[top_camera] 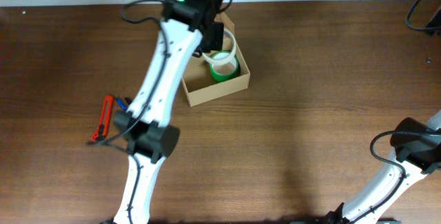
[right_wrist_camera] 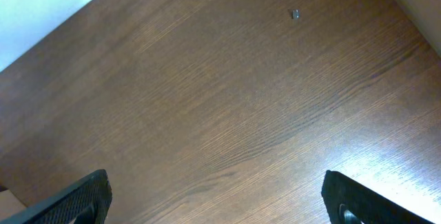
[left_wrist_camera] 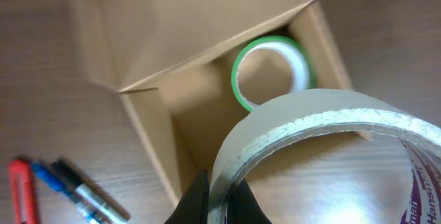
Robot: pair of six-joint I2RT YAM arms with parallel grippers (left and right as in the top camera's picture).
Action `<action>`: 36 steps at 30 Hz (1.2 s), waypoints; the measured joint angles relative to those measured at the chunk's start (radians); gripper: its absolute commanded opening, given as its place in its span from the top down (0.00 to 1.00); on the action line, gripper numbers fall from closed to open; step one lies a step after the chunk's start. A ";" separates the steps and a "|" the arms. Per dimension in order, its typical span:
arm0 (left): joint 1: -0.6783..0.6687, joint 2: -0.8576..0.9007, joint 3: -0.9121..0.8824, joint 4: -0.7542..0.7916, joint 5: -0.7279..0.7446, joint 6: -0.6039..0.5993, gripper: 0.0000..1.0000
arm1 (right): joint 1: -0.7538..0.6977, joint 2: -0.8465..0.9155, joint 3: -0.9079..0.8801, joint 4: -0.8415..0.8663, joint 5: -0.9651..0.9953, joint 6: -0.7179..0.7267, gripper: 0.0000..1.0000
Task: Pack container
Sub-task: 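Lower the white tape onto the green tape in the box and release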
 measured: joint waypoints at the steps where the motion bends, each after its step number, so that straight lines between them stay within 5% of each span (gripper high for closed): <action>1: 0.000 0.034 -0.005 0.005 0.004 0.000 0.98 | 0.000 0.000 0.000 0.000 0.000 -0.001 0.01; 9: 0.002 0.198 -0.024 0.048 0.019 0.008 0.98 | 0.000 0.000 0.000 0.000 0.000 0.000 0.01; 36: 0.003 0.247 -0.024 0.181 0.019 0.034 0.98 | 0.000 0.000 0.000 0.000 0.000 0.000 0.01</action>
